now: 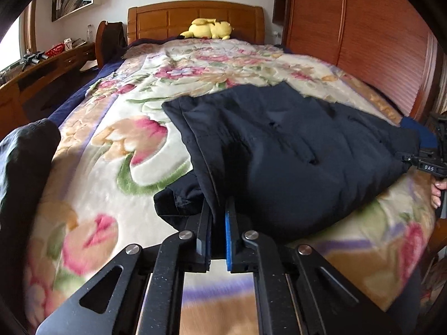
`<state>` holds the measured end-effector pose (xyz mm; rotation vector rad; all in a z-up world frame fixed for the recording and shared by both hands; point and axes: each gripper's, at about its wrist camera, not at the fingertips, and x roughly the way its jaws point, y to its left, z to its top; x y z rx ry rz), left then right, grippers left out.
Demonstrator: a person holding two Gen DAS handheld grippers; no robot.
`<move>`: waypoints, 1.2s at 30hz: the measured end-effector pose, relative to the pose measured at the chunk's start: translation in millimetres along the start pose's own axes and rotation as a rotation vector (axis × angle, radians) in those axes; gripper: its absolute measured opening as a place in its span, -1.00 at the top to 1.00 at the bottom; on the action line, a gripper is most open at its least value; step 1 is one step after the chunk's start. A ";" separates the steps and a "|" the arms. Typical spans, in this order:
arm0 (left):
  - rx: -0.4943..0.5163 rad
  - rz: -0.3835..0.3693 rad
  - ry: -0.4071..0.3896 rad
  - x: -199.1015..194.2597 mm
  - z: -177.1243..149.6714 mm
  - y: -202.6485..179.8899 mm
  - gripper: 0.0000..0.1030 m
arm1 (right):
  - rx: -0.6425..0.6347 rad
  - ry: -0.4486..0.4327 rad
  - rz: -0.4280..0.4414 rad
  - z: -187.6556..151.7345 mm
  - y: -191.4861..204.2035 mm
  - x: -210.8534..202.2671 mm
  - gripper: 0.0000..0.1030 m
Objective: Fold large clothes
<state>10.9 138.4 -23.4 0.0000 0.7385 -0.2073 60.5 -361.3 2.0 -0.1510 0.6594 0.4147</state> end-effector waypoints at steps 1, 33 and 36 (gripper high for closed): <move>0.000 -0.007 -0.007 -8.5 -4.4 -2.8 0.86 | -0.003 -0.007 0.000 -3.0 0.1 -8.2 0.57; 0.017 0.003 -0.159 -107.1 -49.1 -52.9 -0.55 | -0.001 -0.121 -0.179 -59.5 10.9 -159.1 -0.28; 0.037 -0.005 -0.175 -100.4 -38.0 -63.5 -0.55 | 0.004 -0.144 -0.163 -41.5 12.9 -150.4 -0.30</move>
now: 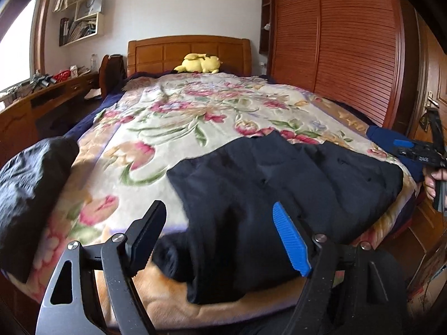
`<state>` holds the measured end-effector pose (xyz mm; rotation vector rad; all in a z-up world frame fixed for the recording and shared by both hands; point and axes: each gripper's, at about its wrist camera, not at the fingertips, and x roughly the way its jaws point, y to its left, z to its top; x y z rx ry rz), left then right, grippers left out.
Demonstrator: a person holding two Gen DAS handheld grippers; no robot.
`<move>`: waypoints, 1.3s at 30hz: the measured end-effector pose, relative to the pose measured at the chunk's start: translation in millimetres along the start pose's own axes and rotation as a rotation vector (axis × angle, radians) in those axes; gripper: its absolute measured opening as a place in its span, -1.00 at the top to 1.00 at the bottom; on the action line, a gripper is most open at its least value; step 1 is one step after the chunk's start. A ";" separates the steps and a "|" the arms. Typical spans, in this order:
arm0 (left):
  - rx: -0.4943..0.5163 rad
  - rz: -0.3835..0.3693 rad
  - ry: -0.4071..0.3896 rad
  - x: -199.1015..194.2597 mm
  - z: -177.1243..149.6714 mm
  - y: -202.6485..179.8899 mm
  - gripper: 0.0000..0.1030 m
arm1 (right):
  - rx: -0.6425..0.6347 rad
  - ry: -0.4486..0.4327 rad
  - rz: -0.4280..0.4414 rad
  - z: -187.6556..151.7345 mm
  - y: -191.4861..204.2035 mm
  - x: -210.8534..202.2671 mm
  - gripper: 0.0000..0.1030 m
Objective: Fold large clothes
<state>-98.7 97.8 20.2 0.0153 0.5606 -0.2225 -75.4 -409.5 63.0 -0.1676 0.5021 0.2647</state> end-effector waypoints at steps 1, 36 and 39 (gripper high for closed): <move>0.009 -0.004 -0.003 3.6 2.5 -3.6 -0.55 | -0.004 0.005 0.005 6.3 2.3 9.1 -0.30; 0.039 -0.112 0.041 44.2 -1.3 -52.5 -0.55 | 0.047 0.238 -0.069 71.8 -53.7 197.4 0.96; 0.031 -0.136 0.039 44.0 -2.4 -60.3 -0.55 | 0.055 0.277 -0.089 64.3 -54.2 203.3 0.96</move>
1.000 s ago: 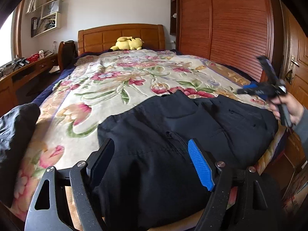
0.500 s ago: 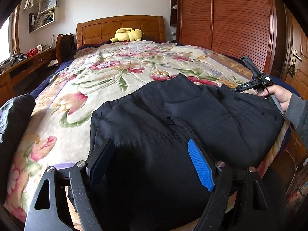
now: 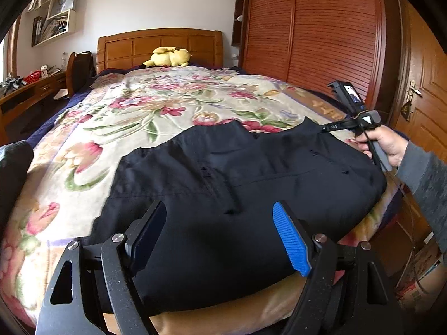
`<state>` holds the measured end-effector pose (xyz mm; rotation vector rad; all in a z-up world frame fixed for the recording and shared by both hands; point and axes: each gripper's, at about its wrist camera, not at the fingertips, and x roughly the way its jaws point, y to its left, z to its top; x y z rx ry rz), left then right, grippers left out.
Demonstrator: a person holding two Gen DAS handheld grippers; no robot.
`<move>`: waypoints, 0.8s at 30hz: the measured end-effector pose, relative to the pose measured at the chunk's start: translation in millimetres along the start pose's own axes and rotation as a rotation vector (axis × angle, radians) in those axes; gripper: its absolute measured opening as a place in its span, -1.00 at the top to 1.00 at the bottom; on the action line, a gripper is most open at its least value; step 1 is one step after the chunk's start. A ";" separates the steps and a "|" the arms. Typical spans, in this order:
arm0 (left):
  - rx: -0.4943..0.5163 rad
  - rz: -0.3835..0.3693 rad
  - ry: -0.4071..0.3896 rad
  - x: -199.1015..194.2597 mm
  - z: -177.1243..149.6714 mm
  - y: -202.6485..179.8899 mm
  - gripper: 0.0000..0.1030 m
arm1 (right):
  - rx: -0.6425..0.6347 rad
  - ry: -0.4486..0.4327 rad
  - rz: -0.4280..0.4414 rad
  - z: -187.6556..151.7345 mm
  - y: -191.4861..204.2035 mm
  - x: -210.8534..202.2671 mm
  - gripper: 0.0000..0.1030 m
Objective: Fold large clothes
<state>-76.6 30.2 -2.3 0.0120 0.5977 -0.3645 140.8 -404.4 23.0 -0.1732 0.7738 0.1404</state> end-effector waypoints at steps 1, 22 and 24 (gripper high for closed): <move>0.000 -0.004 0.002 1.2 -0.5 -2.0 -0.55 | 0.002 -0.005 -0.005 -2.7 0.2 -1.6 0.96; 0.028 -0.018 0.039 17.0 -11.4 -29.2 -0.55 | 0.025 -0.192 0.043 -118.7 37.8 -125.7 -0.51; 0.032 -0.017 0.039 15.3 -10.9 -30.7 -0.55 | 0.026 -0.192 0.022 -126.3 42.3 -127.0 -0.51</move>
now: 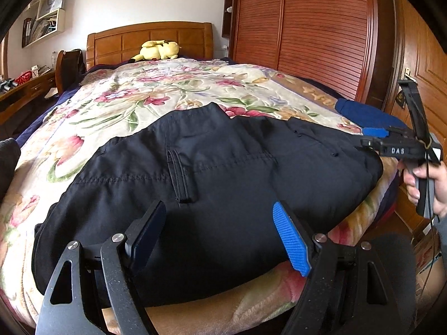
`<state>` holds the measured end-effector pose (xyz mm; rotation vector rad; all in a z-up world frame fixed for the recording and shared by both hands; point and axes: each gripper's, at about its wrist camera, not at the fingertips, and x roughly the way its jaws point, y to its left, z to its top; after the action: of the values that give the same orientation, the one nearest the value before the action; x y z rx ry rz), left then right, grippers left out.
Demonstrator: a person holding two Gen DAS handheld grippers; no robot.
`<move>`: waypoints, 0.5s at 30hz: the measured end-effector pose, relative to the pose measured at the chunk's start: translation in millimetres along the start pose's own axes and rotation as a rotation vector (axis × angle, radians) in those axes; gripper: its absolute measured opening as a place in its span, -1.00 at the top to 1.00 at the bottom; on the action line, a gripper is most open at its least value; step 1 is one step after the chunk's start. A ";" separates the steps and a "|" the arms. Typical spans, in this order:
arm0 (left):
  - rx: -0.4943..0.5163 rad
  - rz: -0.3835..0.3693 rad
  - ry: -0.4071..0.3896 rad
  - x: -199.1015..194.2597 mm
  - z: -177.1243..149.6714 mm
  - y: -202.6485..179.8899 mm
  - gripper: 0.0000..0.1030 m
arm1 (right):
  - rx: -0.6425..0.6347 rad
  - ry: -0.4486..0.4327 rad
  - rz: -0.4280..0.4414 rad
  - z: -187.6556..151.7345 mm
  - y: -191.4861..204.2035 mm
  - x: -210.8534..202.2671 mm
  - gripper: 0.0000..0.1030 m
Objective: Fold large clothes
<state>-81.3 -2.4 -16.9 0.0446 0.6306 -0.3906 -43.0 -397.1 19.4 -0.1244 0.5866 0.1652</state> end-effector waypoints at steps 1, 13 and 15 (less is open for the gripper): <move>0.003 -0.003 0.000 -1.6 0.4 -1.0 -0.55 | 0.004 0.001 -0.005 -3.2 0.7 -2.3 -0.51; 0.020 0.018 0.051 19.1 -12.6 -5.1 -0.55 | 0.053 0.007 -0.015 -32.7 6.4 -40.6 -0.51; 0.039 0.037 0.050 22.9 -16.3 -8.2 -0.55 | 0.054 0.005 -0.016 -36.5 7.1 -46.4 -0.51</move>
<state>-76.6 -15.3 -42.8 0.1028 0.6706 -0.3670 -102.1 -401.6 14.7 -0.0769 0.5949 0.1337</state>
